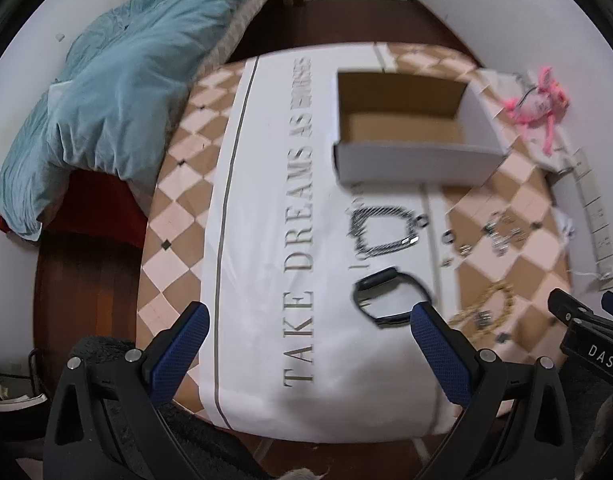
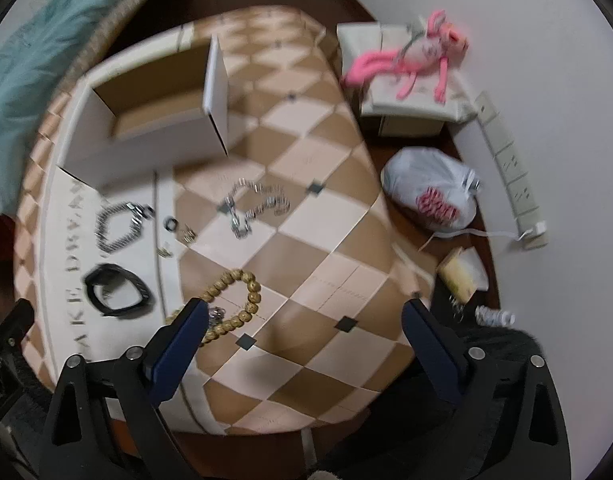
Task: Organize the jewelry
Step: 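Grasp the black watch band with the left tool while the right tool grasps the wooden bead bracelet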
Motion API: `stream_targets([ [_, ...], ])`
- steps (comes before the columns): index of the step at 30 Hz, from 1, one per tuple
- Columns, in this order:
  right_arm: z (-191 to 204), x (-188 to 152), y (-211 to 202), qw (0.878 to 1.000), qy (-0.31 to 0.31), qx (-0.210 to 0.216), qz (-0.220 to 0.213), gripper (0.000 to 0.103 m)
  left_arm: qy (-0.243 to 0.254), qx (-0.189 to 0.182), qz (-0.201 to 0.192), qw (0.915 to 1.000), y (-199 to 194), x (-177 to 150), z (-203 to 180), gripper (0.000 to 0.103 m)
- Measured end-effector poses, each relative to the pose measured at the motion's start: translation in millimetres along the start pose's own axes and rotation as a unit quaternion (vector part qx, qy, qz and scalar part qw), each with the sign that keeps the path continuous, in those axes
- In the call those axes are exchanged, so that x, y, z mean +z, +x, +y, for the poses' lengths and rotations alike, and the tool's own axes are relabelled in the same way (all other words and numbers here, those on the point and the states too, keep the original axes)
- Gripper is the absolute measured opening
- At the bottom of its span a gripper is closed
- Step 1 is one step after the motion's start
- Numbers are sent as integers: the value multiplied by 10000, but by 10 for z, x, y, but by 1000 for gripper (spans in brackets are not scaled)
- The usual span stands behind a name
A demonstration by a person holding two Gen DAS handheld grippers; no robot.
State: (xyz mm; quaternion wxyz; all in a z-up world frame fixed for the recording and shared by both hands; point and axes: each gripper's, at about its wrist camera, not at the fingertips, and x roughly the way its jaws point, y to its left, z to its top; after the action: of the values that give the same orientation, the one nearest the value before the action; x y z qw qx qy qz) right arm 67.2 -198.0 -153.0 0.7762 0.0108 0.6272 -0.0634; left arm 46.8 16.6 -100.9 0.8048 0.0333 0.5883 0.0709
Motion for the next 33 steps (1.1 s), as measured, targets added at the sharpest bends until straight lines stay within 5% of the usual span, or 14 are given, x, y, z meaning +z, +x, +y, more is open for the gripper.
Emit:
stream_targets([
  [10,57,-77,511,9996,152,168,190,70,-7,-355,324,9988,487,23,-15,98],
  [12,56,-71,552,9994,161,186,229,67,119,-446,395,9981,574,33,-78,77],
  [18,69,-60,660,9990,92,308,307,55,287,-607,709,9952,799,-2,-204,43],
  [26,230,-151,683,9997,-193,140,60,49,287,-852,656,9938,868,-66,-197,13],
  [30,265,-197,633,9995,-288,71,-108,9,333,-897,593,9936,832,-101,-200,8],
  [33,219,-184,609,9994,-179,283,-75,9,371,-976,614,9926,799,-135,-185,8],
])
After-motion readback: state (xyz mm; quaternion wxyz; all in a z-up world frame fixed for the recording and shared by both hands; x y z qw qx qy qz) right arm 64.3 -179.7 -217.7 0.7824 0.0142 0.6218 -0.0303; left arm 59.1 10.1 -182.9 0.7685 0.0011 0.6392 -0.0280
